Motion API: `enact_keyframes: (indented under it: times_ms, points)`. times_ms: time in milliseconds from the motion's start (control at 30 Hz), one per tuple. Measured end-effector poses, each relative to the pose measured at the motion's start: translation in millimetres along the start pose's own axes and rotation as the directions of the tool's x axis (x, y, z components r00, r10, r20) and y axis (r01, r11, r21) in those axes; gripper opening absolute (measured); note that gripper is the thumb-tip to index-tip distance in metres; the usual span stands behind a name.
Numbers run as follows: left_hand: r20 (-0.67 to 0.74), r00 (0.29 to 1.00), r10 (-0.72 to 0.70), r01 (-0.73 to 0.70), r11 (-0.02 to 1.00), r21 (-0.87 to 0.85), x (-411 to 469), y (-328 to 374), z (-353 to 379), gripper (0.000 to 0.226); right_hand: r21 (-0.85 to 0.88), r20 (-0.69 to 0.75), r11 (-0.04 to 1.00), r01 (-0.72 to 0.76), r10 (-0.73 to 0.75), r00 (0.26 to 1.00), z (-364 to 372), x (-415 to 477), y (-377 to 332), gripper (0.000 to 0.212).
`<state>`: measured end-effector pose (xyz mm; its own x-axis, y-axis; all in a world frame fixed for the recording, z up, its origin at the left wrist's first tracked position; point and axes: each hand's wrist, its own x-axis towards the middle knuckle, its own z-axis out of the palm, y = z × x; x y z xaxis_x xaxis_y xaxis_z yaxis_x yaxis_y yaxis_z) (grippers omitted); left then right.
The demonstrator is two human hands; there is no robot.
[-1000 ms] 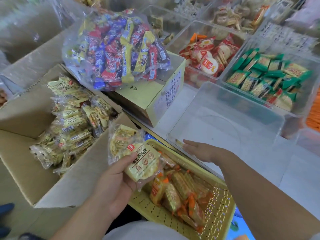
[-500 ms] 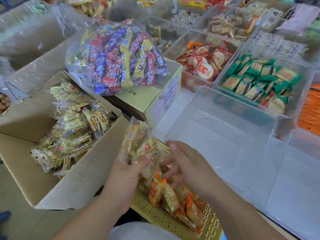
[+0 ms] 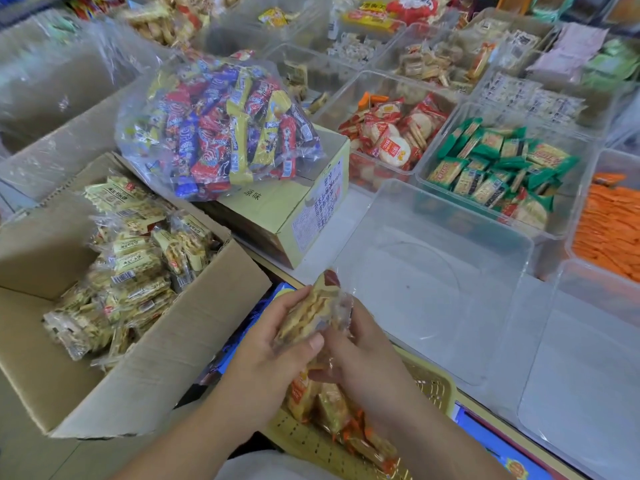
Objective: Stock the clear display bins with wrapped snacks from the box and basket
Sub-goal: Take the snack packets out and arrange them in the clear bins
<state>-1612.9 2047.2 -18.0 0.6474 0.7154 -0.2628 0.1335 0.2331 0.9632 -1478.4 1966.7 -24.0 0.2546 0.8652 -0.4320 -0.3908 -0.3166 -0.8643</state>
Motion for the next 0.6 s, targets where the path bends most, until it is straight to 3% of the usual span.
enact_keyframes:
  times_ms: [167,267,333,367,433,500,600]
  points:
    - [-0.097,0.995,0.007,-0.019,0.992,-0.125,4.4,3.3,-4.9,0.043,0.018,-0.031,0.999,-0.036,0.037,0.999,-16.6,6.4,-2.2,0.041]
    - [-0.161,0.987,0.028,-0.045,0.994,-0.102,6.6,2.1,-11.7,0.046,0.008,-0.131,1.000,-0.011,0.012,0.991,-42.3,15.8,-10.1,0.046]
    - [-0.204,0.979,0.026,-0.043,0.996,-0.080,8.4,-2.5,-14.9,0.049,-0.078,-0.249,0.997,0.018,-0.037,0.968,-65.3,29.4,-14.5,0.045]
    - [-0.220,0.976,0.014,-0.032,0.996,-0.080,8.8,-4.8,-16.8,0.052,-0.200,-0.292,0.980,0.023,-0.082,0.953,-77.9,39.3,-15.1,0.044]
    - [-0.241,0.971,-0.002,0.001,1.000,-0.003,7.6,-8.3,-20.4,0.057,-0.509,-0.315,0.861,-0.001,-0.185,0.931,-102.1,62.8,-13.3,0.045]
    - [-0.248,0.969,-0.010,0.045,0.990,0.137,5.0,-9.6,-24.5,0.060,-0.711,-0.299,0.702,-0.040,-0.251,0.921,-118.9,88.6,-9.2,0.045]
    - [-0.233,0.972,0.039,0.041,0.943,0.329,0.8,-14.1,-30.8,0.077,-0.896,-0.181,0.436,-0.086,-0.182,0.967,-129.9,126.8,8.3,0.049]
